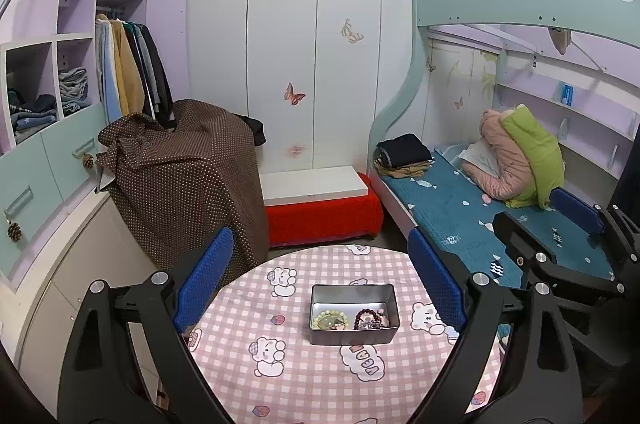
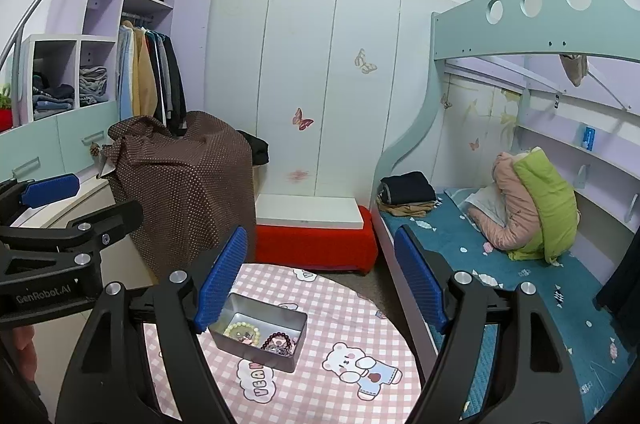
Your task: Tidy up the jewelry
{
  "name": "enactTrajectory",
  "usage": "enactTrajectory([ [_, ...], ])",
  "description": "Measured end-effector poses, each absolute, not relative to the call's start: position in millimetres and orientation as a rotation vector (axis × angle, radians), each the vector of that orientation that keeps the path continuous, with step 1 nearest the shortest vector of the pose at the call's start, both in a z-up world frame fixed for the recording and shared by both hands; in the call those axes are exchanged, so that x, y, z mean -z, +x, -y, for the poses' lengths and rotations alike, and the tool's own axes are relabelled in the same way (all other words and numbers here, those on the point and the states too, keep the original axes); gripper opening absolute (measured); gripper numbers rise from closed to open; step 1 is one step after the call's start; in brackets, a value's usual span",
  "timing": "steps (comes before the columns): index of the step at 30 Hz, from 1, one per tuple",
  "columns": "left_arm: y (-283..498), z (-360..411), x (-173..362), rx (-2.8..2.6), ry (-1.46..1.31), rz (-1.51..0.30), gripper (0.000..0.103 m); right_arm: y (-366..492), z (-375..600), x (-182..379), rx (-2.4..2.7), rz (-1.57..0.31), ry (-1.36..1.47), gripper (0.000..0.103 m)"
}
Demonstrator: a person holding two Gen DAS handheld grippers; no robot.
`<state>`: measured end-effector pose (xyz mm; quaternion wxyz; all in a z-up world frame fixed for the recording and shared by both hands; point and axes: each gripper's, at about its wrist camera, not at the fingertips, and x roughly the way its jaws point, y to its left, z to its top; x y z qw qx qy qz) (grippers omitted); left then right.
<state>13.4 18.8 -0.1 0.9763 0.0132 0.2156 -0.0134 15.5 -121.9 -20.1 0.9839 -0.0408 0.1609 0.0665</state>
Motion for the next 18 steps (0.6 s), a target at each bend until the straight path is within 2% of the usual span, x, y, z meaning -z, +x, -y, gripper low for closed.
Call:
enactTrajectory([
  [18, 8.4, -15.5, 0.4, 0.028, 0.021, -0.439, 0.089, 9.8, 124.5, 22.3, -0.141, -0.326, -0.077, 0.073],
])
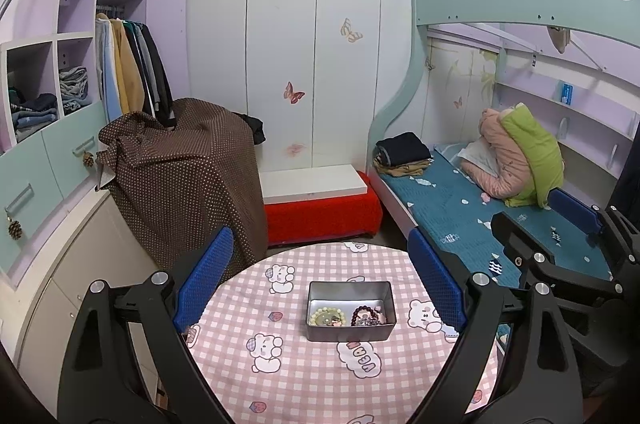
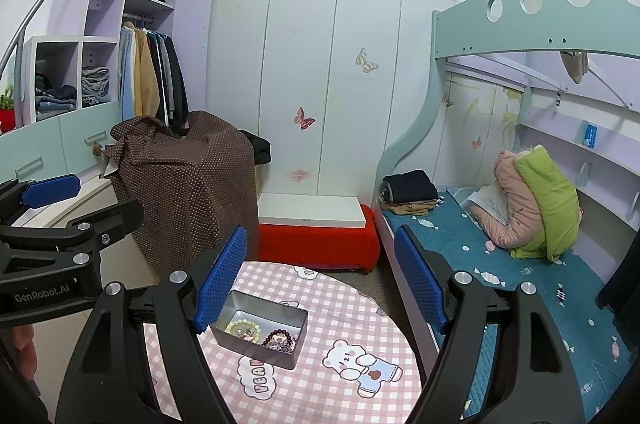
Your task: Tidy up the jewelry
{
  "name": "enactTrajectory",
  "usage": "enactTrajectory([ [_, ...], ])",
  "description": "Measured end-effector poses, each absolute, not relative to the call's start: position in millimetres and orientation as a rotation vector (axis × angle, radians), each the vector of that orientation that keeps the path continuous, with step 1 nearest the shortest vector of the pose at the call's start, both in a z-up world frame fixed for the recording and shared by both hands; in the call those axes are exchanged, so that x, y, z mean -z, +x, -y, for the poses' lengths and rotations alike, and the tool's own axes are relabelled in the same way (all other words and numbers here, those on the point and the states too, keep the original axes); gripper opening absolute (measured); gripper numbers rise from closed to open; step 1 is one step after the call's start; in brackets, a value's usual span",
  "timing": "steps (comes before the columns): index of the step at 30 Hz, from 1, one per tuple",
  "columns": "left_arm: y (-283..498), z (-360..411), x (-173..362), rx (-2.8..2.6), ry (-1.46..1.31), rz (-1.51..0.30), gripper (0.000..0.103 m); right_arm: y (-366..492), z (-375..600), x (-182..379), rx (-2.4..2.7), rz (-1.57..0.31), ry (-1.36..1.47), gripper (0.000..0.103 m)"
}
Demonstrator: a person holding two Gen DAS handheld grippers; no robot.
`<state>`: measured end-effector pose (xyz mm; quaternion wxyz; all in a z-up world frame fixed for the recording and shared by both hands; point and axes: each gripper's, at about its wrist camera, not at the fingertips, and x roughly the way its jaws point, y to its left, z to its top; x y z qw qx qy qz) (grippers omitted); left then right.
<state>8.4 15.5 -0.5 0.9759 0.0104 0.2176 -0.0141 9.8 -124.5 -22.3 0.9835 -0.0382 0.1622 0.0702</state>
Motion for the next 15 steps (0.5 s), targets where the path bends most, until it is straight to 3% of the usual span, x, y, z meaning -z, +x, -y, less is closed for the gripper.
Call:
enactTrajectory([
  [15, 3.8, -15.1, 2.7, 0.026, 0.009, -0.447, 0.089, 8.1, 127.0, 21.5, -0.147, -0.327, -0.069, 0.073],
])
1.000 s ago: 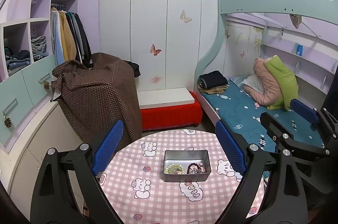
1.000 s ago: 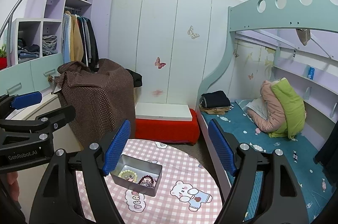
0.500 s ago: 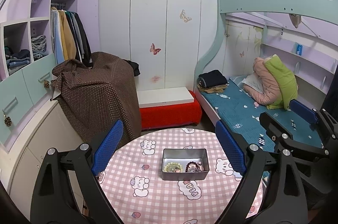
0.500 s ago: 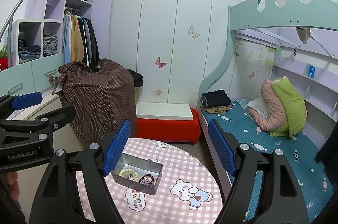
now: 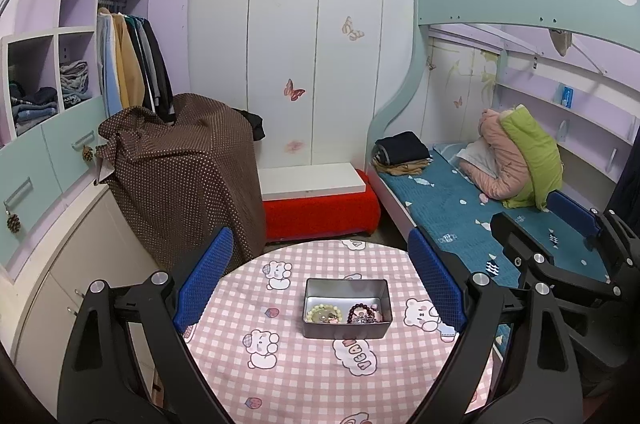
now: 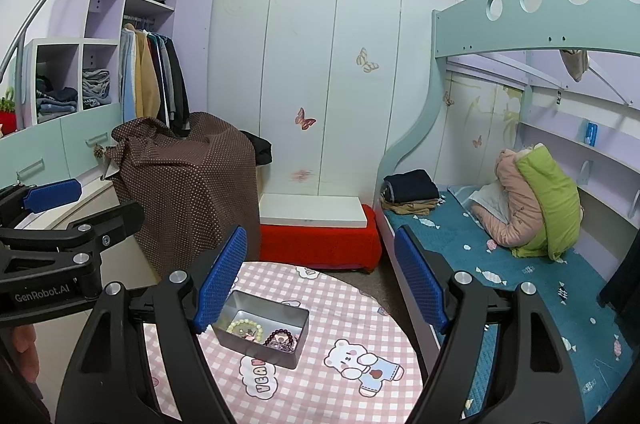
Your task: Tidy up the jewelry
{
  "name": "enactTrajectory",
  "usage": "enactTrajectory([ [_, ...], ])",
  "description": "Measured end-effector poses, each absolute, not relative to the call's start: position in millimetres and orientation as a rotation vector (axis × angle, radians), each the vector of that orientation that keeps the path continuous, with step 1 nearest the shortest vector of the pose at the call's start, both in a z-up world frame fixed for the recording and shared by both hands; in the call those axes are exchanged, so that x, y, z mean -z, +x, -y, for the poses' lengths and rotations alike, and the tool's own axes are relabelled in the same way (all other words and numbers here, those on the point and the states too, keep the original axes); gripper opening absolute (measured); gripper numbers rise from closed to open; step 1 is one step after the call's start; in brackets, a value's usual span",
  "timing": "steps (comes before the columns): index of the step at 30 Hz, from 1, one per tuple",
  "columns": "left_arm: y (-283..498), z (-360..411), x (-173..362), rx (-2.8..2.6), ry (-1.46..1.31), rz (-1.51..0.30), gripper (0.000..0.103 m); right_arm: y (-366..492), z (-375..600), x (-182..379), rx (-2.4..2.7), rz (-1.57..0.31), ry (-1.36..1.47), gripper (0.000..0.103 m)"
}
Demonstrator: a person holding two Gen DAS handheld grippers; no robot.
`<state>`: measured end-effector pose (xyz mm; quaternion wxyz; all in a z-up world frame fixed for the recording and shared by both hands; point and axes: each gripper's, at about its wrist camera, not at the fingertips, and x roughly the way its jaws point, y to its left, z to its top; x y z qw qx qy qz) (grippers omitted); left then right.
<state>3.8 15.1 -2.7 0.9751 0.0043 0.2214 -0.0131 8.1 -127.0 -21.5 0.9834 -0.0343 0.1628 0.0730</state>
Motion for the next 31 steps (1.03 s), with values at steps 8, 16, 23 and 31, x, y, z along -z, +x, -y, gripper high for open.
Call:
enactTrajectory([
  [8, 3.4, -15.6, 0.0, 0.014, 0.014, -0.441, 0.089, 8.2, 128.1, 20.5, -0.145, -0.325, -0.068, 0.073],
  [16, 2.3, -14.2, -1.3, 0.007, 0.017, -0.441, 0.089, 7.9, 129.1, 20.4, -0.146, -0.326, -0.066, 0.073],
  [23, 3.4, -14.4, -0.4, -0.007, 0.019, -0.455, 0.089, 9.2, 130.3, 22.0, -0.149, -0.336, -0.069, 0.073],
  [31, 6.6, -14.7, 1.5, 0.003, 0.012, -0.47, 0.088, 10.0, 129.3, 21.3, -0.147, -0.342, -0.074, 0.073],
])
